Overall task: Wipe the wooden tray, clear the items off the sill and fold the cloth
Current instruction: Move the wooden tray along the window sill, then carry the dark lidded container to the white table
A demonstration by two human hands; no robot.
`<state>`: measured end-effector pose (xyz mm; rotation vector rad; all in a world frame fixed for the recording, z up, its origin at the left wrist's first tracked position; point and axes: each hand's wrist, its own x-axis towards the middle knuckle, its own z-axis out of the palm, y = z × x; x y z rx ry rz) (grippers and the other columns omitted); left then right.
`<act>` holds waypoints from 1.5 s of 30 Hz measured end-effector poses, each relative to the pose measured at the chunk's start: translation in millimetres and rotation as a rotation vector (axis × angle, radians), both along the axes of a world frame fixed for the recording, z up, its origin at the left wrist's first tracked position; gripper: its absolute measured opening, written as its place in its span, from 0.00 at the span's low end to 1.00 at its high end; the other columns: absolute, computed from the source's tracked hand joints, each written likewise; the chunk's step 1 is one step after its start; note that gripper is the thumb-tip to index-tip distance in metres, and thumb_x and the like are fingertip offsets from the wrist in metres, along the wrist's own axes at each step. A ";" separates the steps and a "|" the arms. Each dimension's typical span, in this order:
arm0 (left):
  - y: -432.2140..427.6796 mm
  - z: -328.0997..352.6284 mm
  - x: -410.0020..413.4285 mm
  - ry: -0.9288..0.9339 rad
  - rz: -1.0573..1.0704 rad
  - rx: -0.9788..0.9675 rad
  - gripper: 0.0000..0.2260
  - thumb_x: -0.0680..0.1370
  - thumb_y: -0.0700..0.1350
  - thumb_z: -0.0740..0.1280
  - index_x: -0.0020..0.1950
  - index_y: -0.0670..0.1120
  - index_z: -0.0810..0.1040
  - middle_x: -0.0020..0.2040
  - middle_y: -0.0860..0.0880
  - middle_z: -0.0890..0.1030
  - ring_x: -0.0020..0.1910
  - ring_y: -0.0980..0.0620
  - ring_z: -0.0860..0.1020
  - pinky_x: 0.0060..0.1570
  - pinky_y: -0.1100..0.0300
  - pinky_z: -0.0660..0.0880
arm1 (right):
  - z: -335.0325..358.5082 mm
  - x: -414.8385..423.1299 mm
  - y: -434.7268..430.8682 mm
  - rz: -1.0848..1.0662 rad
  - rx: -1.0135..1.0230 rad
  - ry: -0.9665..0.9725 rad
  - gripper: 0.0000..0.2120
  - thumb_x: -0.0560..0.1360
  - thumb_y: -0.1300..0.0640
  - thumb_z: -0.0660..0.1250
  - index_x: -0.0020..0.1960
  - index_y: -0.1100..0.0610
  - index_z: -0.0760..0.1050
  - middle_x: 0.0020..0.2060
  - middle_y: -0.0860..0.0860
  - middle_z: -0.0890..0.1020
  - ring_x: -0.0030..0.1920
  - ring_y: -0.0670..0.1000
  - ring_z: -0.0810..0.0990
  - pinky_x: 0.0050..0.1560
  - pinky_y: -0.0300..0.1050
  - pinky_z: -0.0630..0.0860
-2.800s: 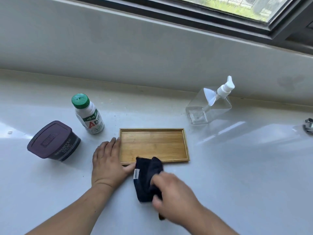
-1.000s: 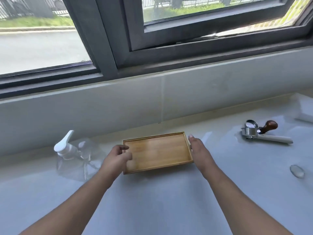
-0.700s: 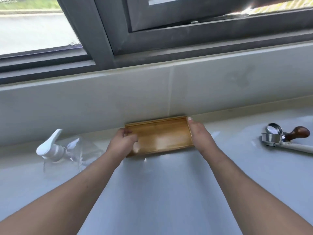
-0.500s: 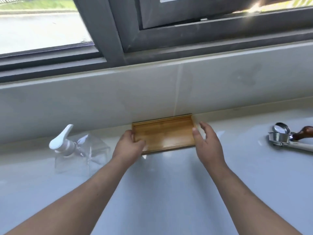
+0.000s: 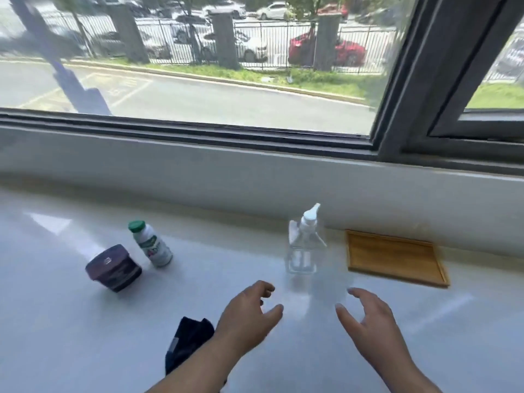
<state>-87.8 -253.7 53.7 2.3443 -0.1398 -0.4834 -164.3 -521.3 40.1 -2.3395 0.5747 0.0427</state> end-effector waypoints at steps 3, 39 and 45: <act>108.5 15.7 -16.1 -0.066 0.139 0.022 0.23 0.70 0.68 0.65 0.64 0.66 0.74 0.64 0.64 0.79 0.57 0.64 0.78 0.58 0.57 0.77 | 18.1 0.0 87.0 0.099 -0.022 -0.028 0.26 0.77 0.39 0.69 0.72 0.47 0.73 0.70 0.46 0.77 0.72 0.50 0.70 0.71 0.51 0.70; 408.0 -27.1 202.8 0.001 0.025 0.360 0.44 0.66 0.62 0.75 0.79 0.56 0.61 0.73 0.52 0.73 0.67 0.47 0.74 0.60 0.49 0.77 | -70.4 236.5 518.4 -0.181 1.036 0.460 0.16 0.79 0.52 0.65 0.66 0.44 0.71 0.59 0.50 0.79 0.46 0.56 0.85 0.45 0.47 0.80; 415.1 -34.7 212.1 0.001 0.030 0.345 0.37 0.66 0.59 0.72 0.73 0.55 0.66 0.59 0.50 0.80 0.54 0.46 0.81 0.50 0.50 0.80 | -62.7 244.3 544.0 -0.165 1.112 0.437 0.15 0.79 0.53 0.63 0.64 0.49 0.79 0.56 0.55 0.86 0.45 0.56 0.83 0.49 0.48 0.80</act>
